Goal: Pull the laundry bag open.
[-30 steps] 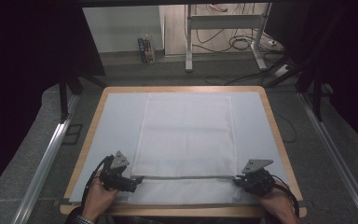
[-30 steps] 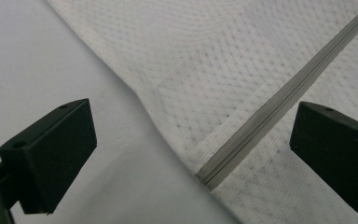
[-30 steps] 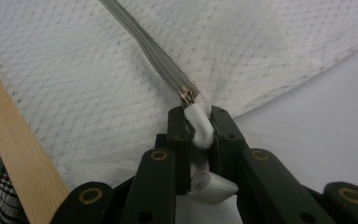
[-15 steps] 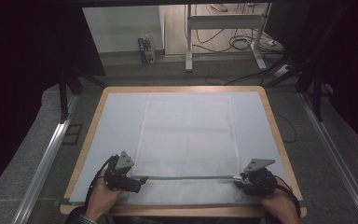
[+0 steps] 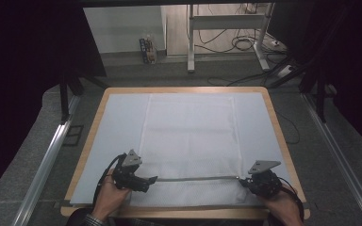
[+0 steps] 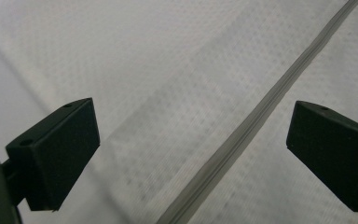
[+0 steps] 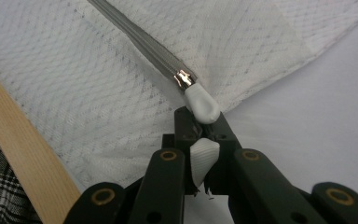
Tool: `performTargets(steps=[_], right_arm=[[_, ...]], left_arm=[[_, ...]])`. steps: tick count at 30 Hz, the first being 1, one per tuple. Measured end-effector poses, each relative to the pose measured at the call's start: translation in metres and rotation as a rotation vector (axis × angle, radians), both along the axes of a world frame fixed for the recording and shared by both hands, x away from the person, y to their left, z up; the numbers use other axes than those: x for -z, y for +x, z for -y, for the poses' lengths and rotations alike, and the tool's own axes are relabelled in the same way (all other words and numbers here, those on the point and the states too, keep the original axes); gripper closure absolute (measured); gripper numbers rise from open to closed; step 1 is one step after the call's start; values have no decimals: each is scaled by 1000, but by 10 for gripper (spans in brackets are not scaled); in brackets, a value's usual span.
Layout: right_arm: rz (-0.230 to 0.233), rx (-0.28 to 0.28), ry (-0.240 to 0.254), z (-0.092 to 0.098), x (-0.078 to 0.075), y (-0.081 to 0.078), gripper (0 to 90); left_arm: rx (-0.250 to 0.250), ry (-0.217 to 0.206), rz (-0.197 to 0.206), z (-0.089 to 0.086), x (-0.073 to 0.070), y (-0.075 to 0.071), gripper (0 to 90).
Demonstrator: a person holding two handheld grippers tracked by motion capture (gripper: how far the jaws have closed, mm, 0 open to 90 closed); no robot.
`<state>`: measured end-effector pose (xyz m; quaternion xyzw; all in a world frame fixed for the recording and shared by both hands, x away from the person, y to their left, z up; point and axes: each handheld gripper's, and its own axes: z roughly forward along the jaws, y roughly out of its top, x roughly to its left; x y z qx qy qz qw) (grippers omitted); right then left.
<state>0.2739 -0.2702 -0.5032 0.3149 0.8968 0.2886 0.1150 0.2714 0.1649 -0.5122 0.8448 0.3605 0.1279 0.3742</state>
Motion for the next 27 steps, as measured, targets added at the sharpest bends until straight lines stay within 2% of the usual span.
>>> performTargets(steps=[3,4,8,9,11,13,15,16,17,19,20,21,24,25,27], right_arm=[[3,1,-3,-1,-1,0,843],[3,1,-3,-1,-1,0,843],[11,-9,0,-2,-3,0,843],[11,-9,0,-2,-3,0,843],[25,-8,6,-3,-5,-1,846],[34,-8,10,-3,-6,-1,846],[39,-10,14,-3,-6,-1,847],[39,-10,14,-3,-6,-1,847],[43,-12,19,-3,-7,-2,847],[48,-15,22,-3,-7,-2,847],[50,-18,26,-3,-7,-2,847],[50,-18,26,-3,-7,-2,847],[52,-22,30,-2,-7,-1,847],[58,-30,33,-2,-7,-1,847],[60,-28,37,-2,-8,-1,847]], left_arm=[[33,-31,-3,17,-3,6,30],[33,-31,-3,17,-3,6,31],[69,-24,0,38,-4,13,45],[69,-24,0,38,-4,13,50],[98,-37,4,53,-9,20,54],[107,-40,7,59,-10,23,53],[138,-49,10,76,-14,31,53],[138,-49,10,76,-14,31,53],[154,-54,17,86,-15,36,53],[161,-56,17,92,-16,39,52],[175,-70,16,102,-17,45,51],[175,-70,16,102,-17,45,51],[194,-94,10,120,-18,54,51],[215,-86,13,130,-20,57,50],[221,-92,16,137,-21,59,50]])
